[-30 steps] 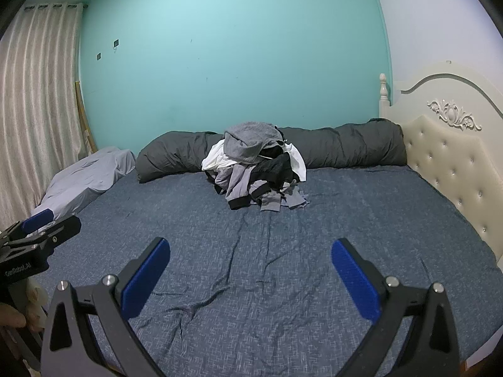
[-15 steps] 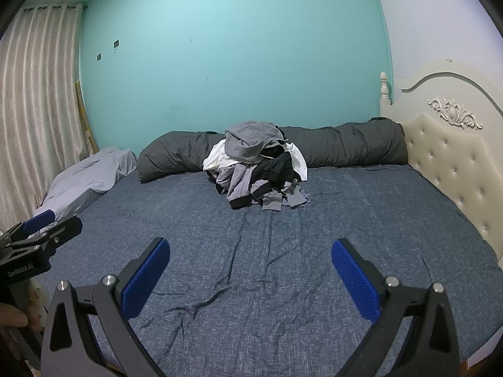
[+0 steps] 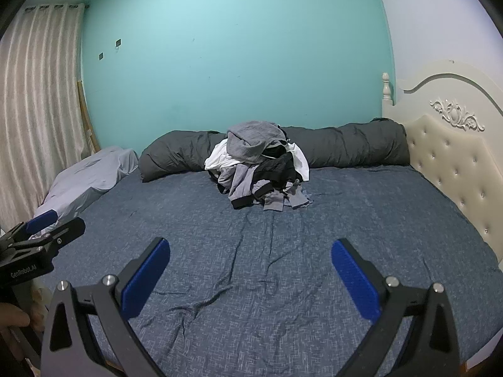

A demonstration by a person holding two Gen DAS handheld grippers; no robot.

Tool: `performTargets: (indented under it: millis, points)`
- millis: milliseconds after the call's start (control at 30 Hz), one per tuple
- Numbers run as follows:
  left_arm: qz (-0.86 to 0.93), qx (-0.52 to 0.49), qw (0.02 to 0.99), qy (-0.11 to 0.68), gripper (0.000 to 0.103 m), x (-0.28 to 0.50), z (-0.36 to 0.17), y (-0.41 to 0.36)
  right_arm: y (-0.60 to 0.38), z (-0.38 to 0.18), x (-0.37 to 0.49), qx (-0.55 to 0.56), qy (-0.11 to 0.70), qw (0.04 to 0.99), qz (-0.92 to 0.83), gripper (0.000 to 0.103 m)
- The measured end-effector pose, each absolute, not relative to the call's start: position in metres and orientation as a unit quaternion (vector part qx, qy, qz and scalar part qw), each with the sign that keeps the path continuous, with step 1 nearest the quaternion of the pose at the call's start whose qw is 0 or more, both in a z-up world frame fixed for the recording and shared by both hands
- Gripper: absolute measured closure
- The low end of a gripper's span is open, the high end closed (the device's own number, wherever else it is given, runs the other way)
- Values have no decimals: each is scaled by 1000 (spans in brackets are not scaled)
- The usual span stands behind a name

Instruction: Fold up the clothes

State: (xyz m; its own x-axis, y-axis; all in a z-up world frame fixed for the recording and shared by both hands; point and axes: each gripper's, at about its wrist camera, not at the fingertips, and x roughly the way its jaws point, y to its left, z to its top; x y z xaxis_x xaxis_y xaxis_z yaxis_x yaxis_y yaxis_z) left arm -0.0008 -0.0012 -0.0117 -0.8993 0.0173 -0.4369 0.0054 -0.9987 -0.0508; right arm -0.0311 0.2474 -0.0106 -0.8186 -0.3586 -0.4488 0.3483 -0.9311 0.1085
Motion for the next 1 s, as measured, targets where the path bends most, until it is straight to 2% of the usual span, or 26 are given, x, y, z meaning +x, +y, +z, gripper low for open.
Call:
performTargets:
  millis: [1000]
  points:
    - [973, -229, 4, -26, 0, -2, -4, -2, 252, -9, -33, 240, -13, 190, -952, 0]
